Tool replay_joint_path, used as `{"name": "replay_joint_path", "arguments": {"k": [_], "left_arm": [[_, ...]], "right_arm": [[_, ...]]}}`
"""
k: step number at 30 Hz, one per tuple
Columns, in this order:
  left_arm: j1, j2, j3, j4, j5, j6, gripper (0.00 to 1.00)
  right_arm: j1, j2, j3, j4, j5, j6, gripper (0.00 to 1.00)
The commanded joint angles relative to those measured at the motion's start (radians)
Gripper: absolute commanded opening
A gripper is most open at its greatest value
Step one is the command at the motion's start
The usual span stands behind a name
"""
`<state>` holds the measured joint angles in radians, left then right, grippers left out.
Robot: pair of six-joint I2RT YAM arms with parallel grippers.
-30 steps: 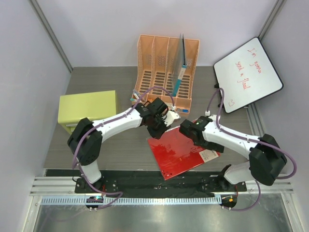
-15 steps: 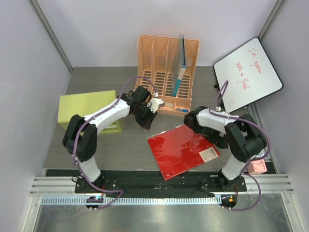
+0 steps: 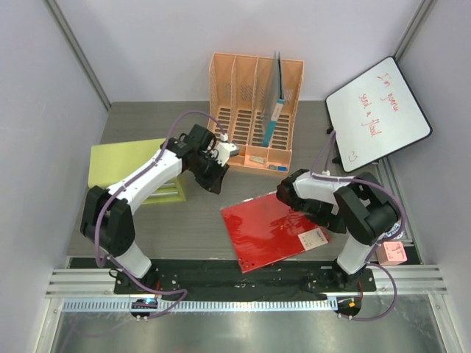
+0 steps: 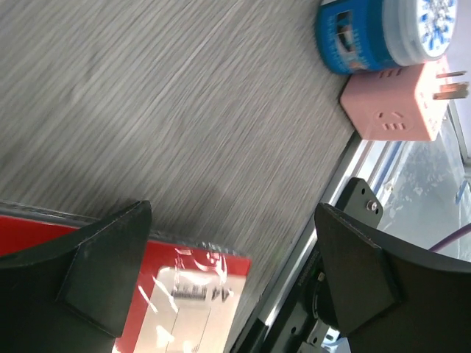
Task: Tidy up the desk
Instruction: Pick up the folder from the corner of the board.
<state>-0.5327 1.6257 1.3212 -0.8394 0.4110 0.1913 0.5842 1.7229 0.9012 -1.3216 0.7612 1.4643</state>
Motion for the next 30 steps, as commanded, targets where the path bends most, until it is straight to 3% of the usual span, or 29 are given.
{"name": "replay_joint_path", "arguments": {"k": [1, 8, 14, 19, 26, 30], "left_arm": [[0.007, -0.056, 0.042, -0.044, 0.002, 0.023, 0.21], [0.007, -0.07, 0.049, -0.07, -0.024, 0.059, 0.21], [0.007, -0.043, -0.039, -0.05, -0.093, 0.14, 0.21], [0.007, -0.026, -0.123, -0.043, -0.185, 0.212, 0.21], [-0.013, -0.061, -0.155, -0.058, -0.163, 0.223, 0.21], [-0.05, -0.038, -0.181, -0.018, -0.215, 0.217, 0.21]], "right_arm": [[0.087, -0.002, 0.027, 0.091, -0.103, -0.054, 0.99], [0.126, 0.003, 0.059, 0.214, -0.201, -0.142, 0.99], [0.138, -0.066, 0.07, 0.332, -0.281, -0.254, 0.99], [0.134, -0.309, 0.0, 0.505, -0.44, -0.416, 0.99], [0.121, -0.492, -0.033, 0.392, -0.447, -0.412, 1.0], [0.134, -0.609, -0.18, 0.514, -0.708, -0.349, 1.0]]}}
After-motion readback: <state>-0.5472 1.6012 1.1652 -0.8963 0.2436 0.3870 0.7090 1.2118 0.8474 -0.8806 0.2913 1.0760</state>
